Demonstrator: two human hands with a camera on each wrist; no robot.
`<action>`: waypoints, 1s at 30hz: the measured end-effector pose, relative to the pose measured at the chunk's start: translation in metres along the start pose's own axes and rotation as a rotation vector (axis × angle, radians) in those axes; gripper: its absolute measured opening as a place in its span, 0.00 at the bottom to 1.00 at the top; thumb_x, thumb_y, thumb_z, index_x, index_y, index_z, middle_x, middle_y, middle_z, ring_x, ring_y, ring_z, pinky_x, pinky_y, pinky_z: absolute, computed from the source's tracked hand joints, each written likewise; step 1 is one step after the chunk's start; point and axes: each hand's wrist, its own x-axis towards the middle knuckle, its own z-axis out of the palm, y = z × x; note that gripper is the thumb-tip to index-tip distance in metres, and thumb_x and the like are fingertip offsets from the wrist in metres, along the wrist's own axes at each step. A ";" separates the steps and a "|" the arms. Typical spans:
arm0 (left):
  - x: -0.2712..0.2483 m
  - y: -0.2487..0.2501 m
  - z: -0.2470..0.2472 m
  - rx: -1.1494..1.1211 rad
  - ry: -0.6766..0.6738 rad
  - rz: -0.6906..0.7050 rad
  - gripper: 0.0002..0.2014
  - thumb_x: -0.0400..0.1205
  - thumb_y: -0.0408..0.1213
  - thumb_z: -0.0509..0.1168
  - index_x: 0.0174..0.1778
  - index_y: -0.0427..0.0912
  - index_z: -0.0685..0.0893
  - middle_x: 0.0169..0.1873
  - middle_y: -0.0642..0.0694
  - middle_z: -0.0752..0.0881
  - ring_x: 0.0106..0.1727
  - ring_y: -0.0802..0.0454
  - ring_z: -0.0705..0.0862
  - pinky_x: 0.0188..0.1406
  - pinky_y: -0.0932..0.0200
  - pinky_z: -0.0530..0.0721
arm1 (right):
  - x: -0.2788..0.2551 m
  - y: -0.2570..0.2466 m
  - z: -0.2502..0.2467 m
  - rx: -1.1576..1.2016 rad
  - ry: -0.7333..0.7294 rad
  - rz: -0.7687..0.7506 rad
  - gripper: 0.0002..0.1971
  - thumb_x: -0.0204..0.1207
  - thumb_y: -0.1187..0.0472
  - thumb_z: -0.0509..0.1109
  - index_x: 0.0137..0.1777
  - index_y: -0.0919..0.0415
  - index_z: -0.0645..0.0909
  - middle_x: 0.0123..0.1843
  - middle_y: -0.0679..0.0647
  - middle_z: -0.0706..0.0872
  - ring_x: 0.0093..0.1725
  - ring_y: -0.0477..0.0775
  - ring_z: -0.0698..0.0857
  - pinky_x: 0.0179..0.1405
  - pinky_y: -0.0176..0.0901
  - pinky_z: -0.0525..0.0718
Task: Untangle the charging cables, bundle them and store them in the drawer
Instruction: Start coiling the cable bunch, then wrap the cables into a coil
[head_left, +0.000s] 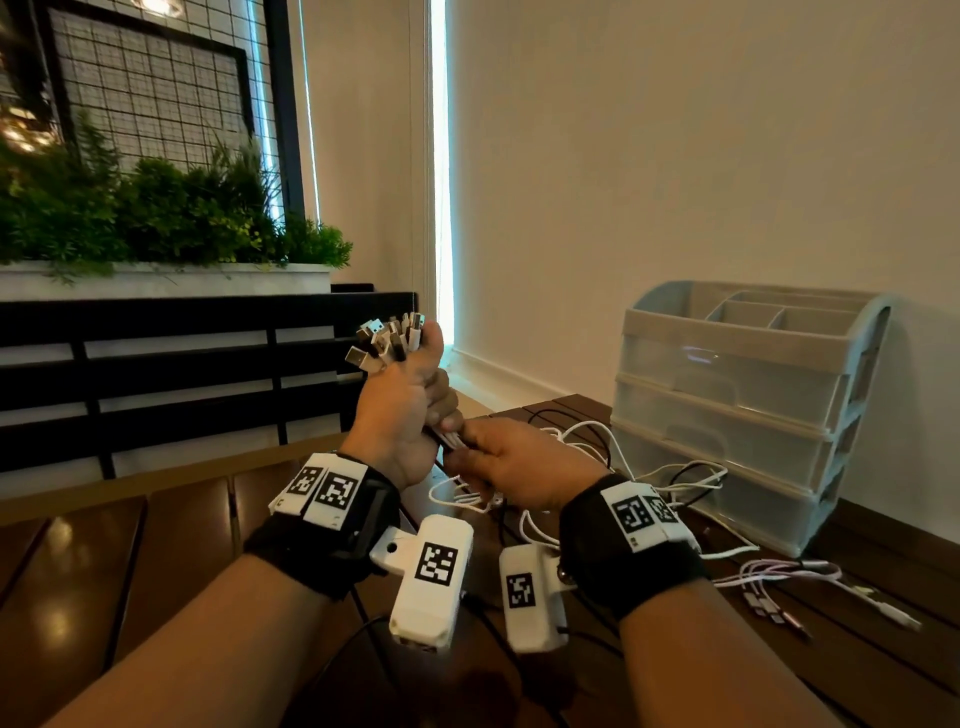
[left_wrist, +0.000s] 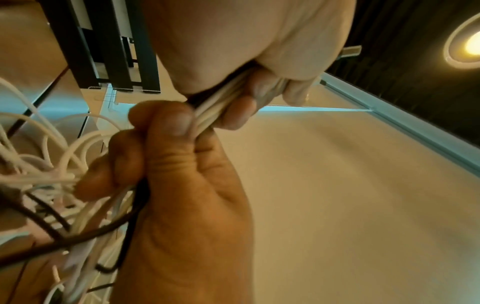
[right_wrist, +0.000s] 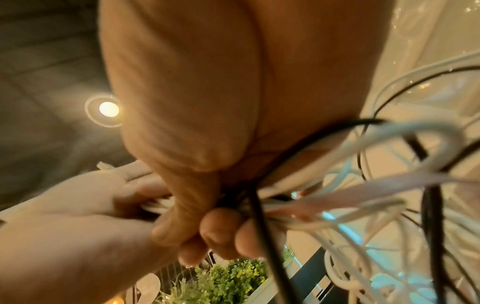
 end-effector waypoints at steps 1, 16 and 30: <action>0.000 0.000 0.000 0.000 0.003 -0.014 0.23 0.76 0.51 0.67 0.19 0.46 0.69 0.14 0.51 0.60 0.13 0.57 0.60 0.16 0.66 0.65 | -0.001 0.000 -0.001 -0.037 0.004 0.007 0.05 0.82 0.56 0.64 0.45 0.48 0.80 0.43 0.53 0.85 0.42 0.49 0.83 0.45 0.44 0.80; 0.007 0.000 -0.017 0.345 0.035 -0.309 0.15 0.83 0.46 0.65 0.62 0.47 0.73 0.19 0.52 0.60 0.13 0.60 0.58 0.12 0.69 0.56 | -0.004 0.009 -0.006 -0.513 -0.075 0.082 0.05 0.81 0.49 0.65 0.51 0.46 0.80 0.49 0.49 0.85 0.58 0.53 0.79 0.71 0.56 0.59; -0.002 -0.018 -0.021 0.723 0.038 -0.201 0.22 0.69 0.58 0.74 0.42 0.40 0.85 0.30 0.44 0.82 0.33 0.48 0.80 0.40 0.49 0.81 | -0.005 -0.010 -0.009 -0.713 -0.075 0.019 0.11 0.80 0.53 0.67 0.59 0.51 0.85 0.57 0.52 0.85 0.63 0.55 0.77 0.68 0.52 0.61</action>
